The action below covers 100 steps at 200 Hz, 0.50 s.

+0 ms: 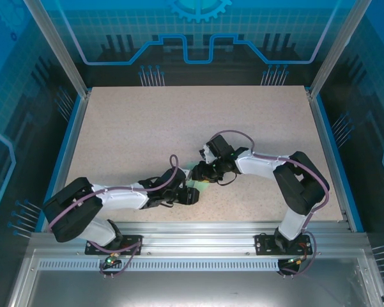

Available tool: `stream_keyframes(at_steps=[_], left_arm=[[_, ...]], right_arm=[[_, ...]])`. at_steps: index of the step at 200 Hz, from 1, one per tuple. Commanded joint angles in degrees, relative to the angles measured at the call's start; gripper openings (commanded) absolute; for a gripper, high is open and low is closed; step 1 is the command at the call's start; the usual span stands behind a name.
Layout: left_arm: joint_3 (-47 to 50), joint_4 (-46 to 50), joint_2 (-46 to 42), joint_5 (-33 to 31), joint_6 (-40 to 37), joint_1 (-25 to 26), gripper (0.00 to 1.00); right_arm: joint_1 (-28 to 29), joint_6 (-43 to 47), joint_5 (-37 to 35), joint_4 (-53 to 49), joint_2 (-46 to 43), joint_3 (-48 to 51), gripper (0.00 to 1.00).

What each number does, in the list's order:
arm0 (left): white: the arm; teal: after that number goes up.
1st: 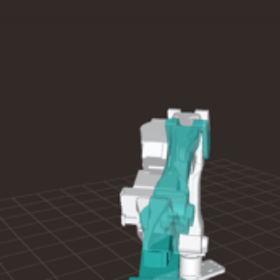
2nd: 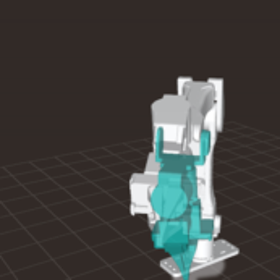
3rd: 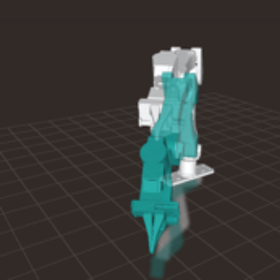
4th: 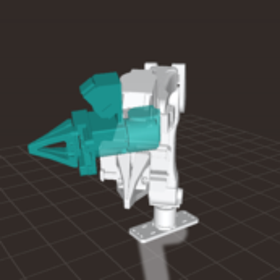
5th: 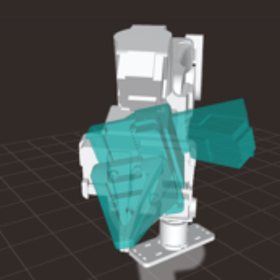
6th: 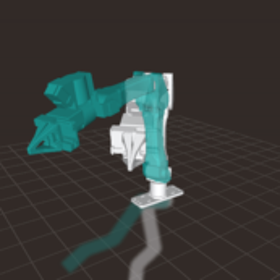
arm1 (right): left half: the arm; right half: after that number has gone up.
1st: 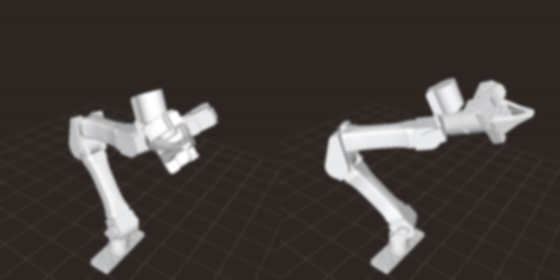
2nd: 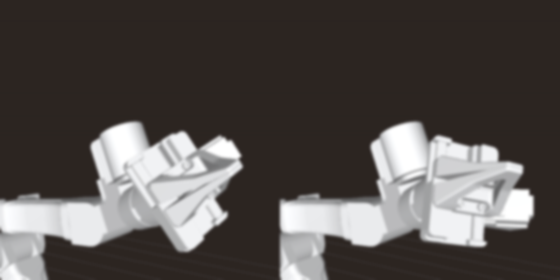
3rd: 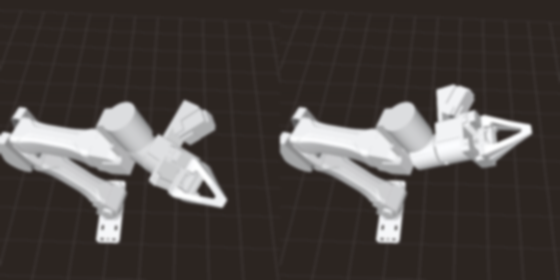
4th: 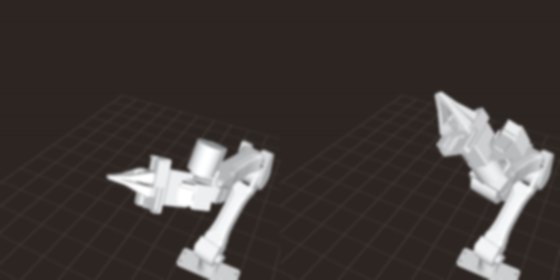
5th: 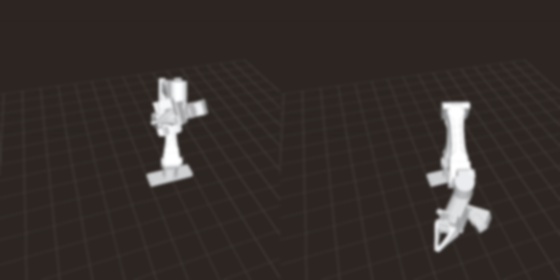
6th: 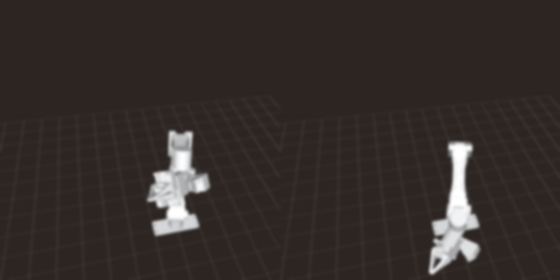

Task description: Fold a paper plane with a square sheet of paper (pick it up from the middle)

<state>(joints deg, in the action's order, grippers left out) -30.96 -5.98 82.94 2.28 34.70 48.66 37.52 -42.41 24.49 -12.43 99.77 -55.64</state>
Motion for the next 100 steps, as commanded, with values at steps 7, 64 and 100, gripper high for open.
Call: stream_keyframes(at_steps=[7, 64, 100], left_arm=[[-2.48, 2.77, 1.43, -2.54, -1.21, 1.29, 0.51], [-3.68, 3.75, 4.23, -4.77, -0.77, 2.48, 0.39], [-3.41, 2.93, 4.77, -4.68, -0.35, 2.49, 0.30]], right_arm=[[1.15, -0.81, 0.91, -0.85, 0.51, -0.87, 0.37], [1.15, -0.83, 1.13, -0.94, -0.04, -0.79, 0.36], [1.12, -0.84, 1.00, -1.15, -0.40, -0.79, 0.36]])
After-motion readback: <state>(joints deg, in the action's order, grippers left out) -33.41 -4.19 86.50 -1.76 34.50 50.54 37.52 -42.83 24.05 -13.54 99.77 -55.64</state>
